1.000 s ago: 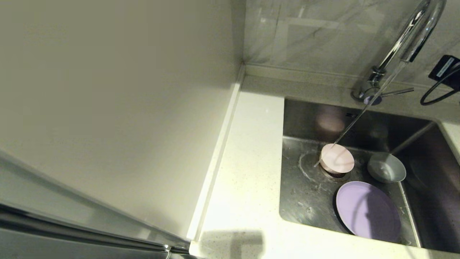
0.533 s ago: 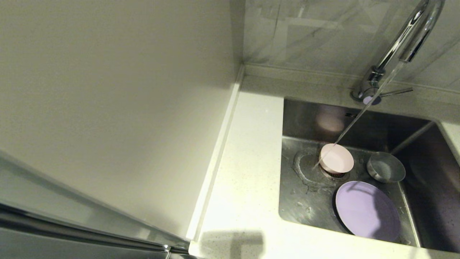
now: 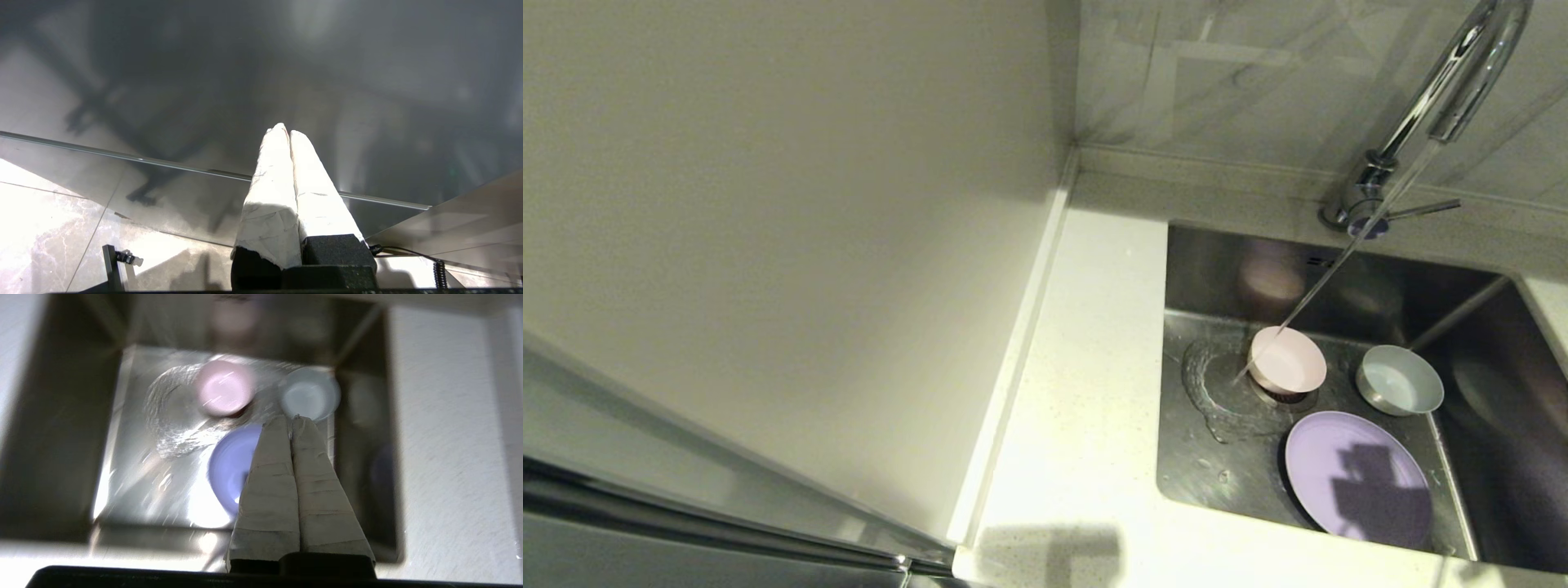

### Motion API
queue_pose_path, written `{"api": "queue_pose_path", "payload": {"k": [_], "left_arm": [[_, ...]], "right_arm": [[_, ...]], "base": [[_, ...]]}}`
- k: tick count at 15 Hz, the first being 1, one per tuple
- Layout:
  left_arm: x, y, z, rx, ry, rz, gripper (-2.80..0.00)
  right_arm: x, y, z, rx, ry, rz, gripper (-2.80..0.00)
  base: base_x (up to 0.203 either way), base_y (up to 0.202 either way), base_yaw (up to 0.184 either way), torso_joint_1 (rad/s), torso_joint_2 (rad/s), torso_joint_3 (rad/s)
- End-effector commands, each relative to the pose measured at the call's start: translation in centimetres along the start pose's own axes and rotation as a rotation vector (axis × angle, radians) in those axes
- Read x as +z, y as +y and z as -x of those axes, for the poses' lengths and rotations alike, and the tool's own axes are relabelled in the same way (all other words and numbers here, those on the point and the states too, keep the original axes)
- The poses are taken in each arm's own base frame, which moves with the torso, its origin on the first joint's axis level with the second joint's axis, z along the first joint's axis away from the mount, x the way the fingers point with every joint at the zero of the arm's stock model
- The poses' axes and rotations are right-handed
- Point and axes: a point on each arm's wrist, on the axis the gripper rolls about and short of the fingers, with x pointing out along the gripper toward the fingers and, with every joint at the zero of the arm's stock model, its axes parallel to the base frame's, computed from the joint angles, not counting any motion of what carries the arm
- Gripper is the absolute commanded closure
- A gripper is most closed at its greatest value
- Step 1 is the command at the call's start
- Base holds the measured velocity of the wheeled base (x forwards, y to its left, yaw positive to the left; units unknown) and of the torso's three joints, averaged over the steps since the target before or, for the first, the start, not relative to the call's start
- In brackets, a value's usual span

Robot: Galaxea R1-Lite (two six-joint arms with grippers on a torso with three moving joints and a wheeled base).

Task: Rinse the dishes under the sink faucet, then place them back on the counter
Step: Wait for the water to rinse the bowl

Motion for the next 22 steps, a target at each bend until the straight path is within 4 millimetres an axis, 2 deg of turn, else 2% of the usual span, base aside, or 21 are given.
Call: {"api": "queue_pose_path", "payload": {"k": [1,4,6,8,9,13,15,17,20,22], "left_arm": [[-0.1,0.0,0.0,0.0,0.002,0.0,0.0],[-0.1,0.0,0.0,0.0,0.002,0.0,0.0],[-0.1,0.0,0.0,0.0,0.002,0.0,0.0],[-0.1,0.0,0.0,-0.001,0.002,0.0,0.0],[-0.1,0.0,0.0,0.0,0.002,0.0,0.0],[-0.1,0.0,0.0,0.0,0.002,0.0,0.0],[-0.1,0.0,0.0,-0.001,0.002,0.0,0.0],[-0.1,0.0,0.0,0.0,0.002,0.0,0.0],[-0.1,0.0,0.0,0.002,0.002,0.0,0.0],[-0.1,0.0,0.0,0.0,0.002,0.0,0.0]], "right_arm": [[-3.7,-0.2,6.8,0.113,-0.14,0.022,0.0],[-7.6,-0.9,10.6,0.235,-0.201,0.045,0.0],[-10.2,-1.3,11.7,0.274,-0.236,0.051,0.0],[-13.3,-1.5,12.0,0.288,-0.253,0.056,0.0],[-15.2,-1.4,11.1,0.286,-0.211,0.06,0.0],[-20.0,-0.8,6.4,0.277,-0.106,0.017,0.0],[-20.7,-0.6,5.3,0.264,-0.177,-0.005,0.0],[-20.7,-0.6,5.3,0.256,-0.181,-0.002,0.0],[-21.5,-0.6,4.6,0.206,-0.191,0.115,0.0],[-21.5,-0.6,4.6,0.204,-0.207,0.104,0.0]], "base": [[0.0,0.0,0.0,0.0,0.0,0.0],[0.0,0.0,0.0,0.0,0.0,0.0],[0.0,0.0,0.0,0.0,0.0,0.0],[0.0,0.0,0.0,0.0,0.0,0.0],[0.0,0.0,0.0,0.0,0.0,0.0],[0.0,0.0,0.0,0.0,0.0,0.0],[0.0,0.0,0.0,0.0,0.0,0.0],[0.0,0.0,0.0,0.0,0.0,0.0],[0.0,0.0,0.0,0.0,0.0,0.0],[0.0,0.0,0.0,0.0,0.0,0.0]]}}
